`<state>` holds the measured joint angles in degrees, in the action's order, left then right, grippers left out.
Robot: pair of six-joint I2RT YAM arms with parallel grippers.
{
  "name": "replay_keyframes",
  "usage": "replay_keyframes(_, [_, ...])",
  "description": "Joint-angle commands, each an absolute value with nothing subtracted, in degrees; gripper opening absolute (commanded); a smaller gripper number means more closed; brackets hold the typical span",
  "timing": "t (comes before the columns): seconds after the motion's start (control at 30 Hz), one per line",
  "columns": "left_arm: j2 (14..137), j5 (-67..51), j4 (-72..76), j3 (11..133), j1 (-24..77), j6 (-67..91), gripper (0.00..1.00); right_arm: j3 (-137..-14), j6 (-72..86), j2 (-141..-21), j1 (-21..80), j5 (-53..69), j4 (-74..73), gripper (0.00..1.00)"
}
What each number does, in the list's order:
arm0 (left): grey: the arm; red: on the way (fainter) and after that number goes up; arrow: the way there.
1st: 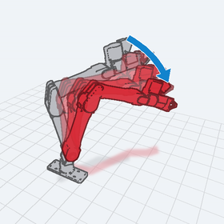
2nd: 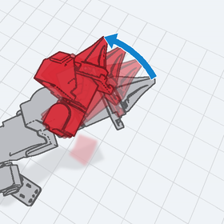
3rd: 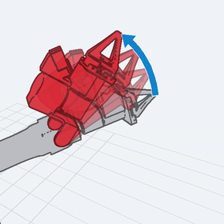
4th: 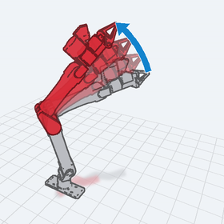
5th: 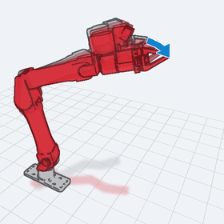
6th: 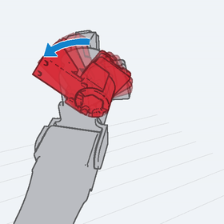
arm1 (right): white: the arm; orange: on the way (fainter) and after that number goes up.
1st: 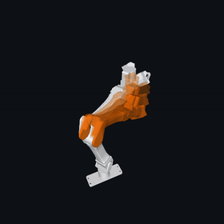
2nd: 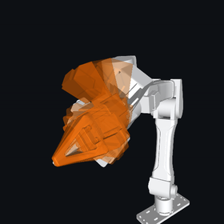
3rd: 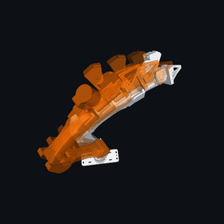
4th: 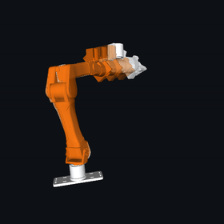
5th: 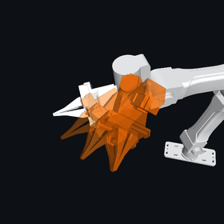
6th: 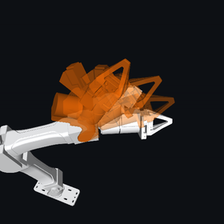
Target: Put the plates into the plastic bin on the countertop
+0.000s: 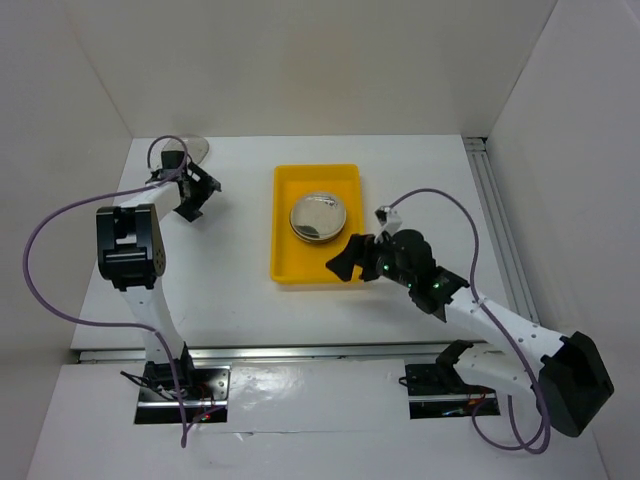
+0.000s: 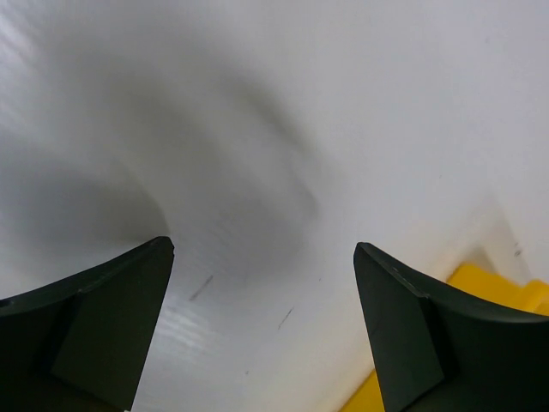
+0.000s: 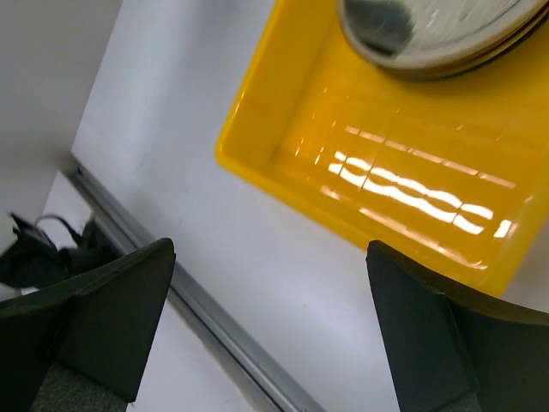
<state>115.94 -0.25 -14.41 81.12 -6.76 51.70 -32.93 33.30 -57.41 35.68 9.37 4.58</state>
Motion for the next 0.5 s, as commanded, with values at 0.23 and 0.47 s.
replay_keyframes(0.23, [130.8, 2.6, -5.7, 97.7, -12.0, 60.0, 1.00, -29.7, 34.3, -62.0, 46.1, 13.1, 15.4, 1.00])
replay_keyframes(0.47, [140.8, 5.0, -11.7, 116.4, -13.6, 59.5, 0.97, -27.6, 36.7, -69.3, 48.1, 15.6, 22.8, 1.00])
